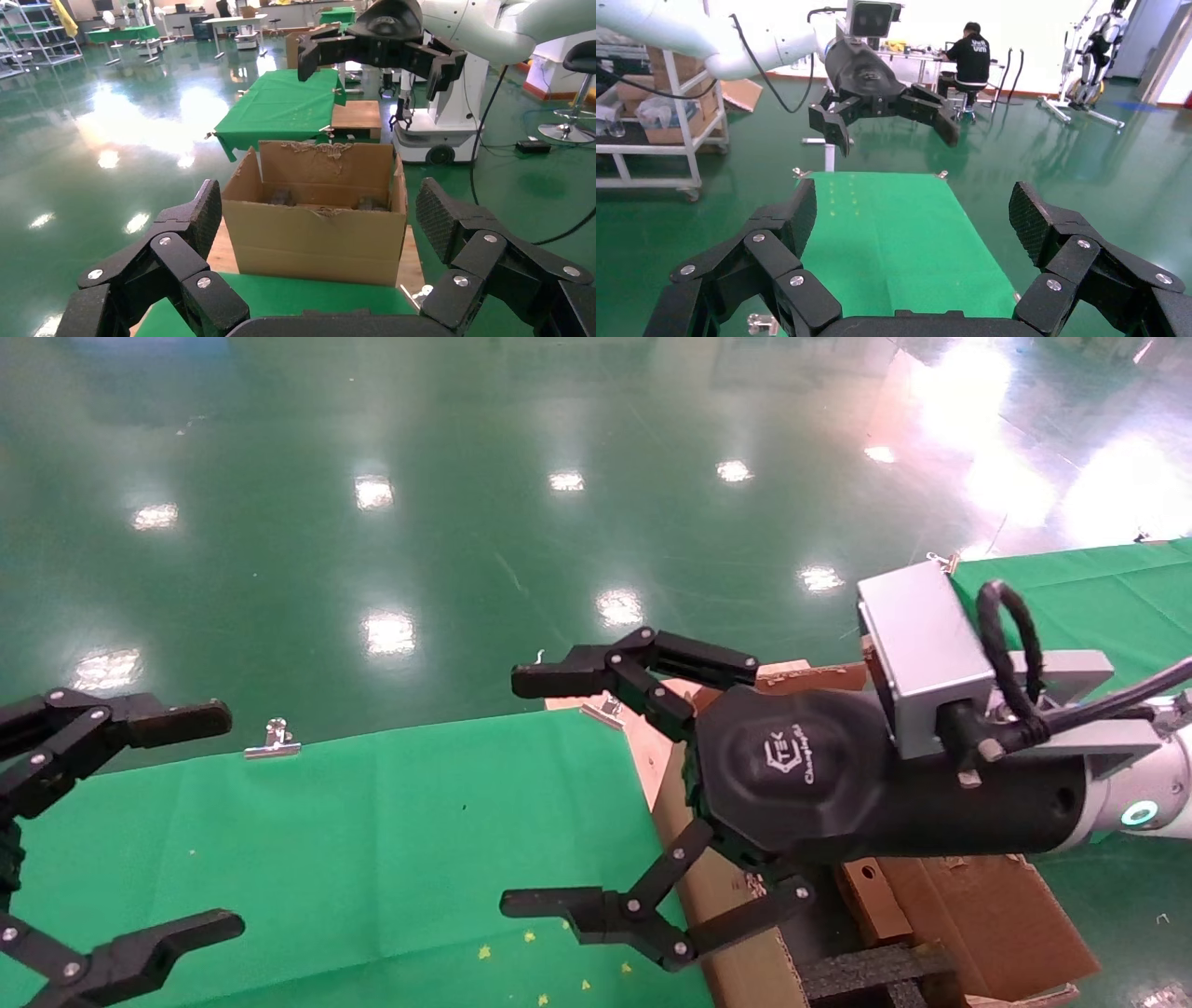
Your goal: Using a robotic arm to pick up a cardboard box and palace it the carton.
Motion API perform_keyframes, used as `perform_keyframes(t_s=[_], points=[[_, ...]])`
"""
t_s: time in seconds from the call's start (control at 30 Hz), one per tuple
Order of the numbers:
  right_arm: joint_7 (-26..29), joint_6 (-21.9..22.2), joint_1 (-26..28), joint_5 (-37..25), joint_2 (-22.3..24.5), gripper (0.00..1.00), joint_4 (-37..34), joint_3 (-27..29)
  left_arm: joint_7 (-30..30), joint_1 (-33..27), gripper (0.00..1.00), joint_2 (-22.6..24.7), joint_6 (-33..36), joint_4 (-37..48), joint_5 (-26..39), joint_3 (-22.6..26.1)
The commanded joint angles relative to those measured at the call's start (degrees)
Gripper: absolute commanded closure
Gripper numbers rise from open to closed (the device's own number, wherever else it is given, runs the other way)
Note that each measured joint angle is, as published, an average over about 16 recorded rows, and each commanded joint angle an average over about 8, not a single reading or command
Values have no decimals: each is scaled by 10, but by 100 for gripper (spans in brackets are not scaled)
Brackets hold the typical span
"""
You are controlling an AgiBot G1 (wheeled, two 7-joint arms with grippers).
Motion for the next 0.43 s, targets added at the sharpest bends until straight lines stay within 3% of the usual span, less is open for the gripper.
perform_keyframes(t_s=[0.03,0.43], points=[[-16,-12,-12,14,-1,0,1,19,0,0,0,0,0,0,0,0],[-4,-2,-2,3,-1,0,0,3,0,0,0,0,0,0,0,0]])
